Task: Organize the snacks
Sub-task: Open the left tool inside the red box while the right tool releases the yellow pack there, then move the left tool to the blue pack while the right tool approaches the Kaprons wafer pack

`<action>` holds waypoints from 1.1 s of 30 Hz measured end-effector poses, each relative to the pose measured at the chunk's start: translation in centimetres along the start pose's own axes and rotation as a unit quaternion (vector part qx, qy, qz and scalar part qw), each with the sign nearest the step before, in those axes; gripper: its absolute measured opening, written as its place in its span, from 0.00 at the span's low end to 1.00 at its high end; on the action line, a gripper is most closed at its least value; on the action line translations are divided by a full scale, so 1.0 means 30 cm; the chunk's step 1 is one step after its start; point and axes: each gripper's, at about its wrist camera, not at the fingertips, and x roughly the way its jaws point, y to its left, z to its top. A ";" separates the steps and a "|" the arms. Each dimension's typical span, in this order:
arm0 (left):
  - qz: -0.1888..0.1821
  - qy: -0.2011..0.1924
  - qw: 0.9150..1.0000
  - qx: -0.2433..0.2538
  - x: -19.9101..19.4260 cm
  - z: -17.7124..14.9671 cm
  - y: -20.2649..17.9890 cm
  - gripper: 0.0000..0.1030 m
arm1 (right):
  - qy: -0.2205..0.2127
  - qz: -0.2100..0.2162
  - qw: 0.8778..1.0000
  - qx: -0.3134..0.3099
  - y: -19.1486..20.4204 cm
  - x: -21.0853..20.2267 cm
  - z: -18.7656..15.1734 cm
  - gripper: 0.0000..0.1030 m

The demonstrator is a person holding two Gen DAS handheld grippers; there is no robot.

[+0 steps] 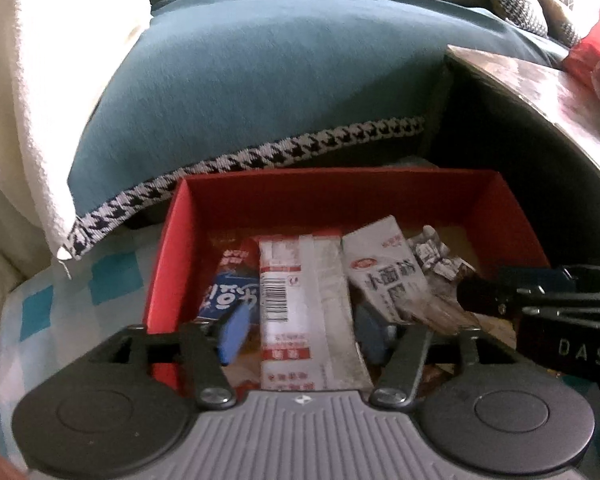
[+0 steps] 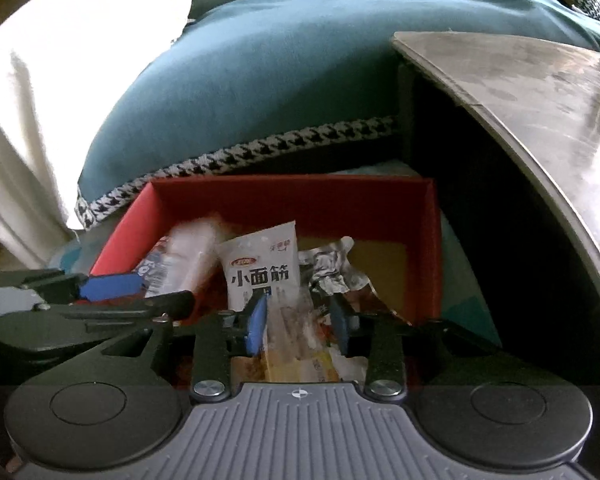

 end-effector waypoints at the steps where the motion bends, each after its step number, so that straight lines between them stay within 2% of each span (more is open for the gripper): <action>1: 0.001 -0.002 1.000 -0.001 -0.006 0.001 -0.001 0.69 | -0.001 0.000 1.000 0.001 -0.003 -0.004 0.002 0.50; 4: 0.005 -0.008 1.000 0.003 -0.022 0.003 -0.001 0.70 | -0.005 0.000 1.000 0.003 -0.003 -0.016 0.004 0.60; 8: 0.002 -0.008 1.000 0.003 -0.044 0.001 0.007 0.70 | -0.006 0.006 1.000 0.003 0.006 -0.026 0.003 0.60; 12: 0.005 -0.007 1.000 0.004 -0.090 -0.026 0.043 0.70 | -0.007 0.014 1.000 -0.004 0.033 -0.047 -0.008 0.69; 14: 0.002 -0.002 1.000 -0.003 -0.111 -0.047 0.076 0.70 | -0.008 0.019 1.000 -0.010 0.049 -0.062 -0.017 0.69; 19: -0.011 0.020 1.000 -0.019 -0.176 -0.129 0.146 0.70 | -0.005 0.031 0.999 -0.028 0.095 -0.104 -0.053 0.69; 25: -0.010 0.039 0.999 -0.020 -0.224 -0.247 0.181 0.70 | 0.011 0.051 0.997 -0.061 0.176 -0.161 -0.132 0.73; 30: -0.024 0.088 0.996 0.015 -0.150 -0.314 0.142 0.70 | 0.028 0.063 0.995 -0.073 0.221 -0.175 -0.195 0.74; 33: -0.011 0.106 0.994 0.029 -0.109 -0.336 0.131 0.70 | 0.033 0.063 0.995 -0.067 0.212 -0.172 -0.209 0.74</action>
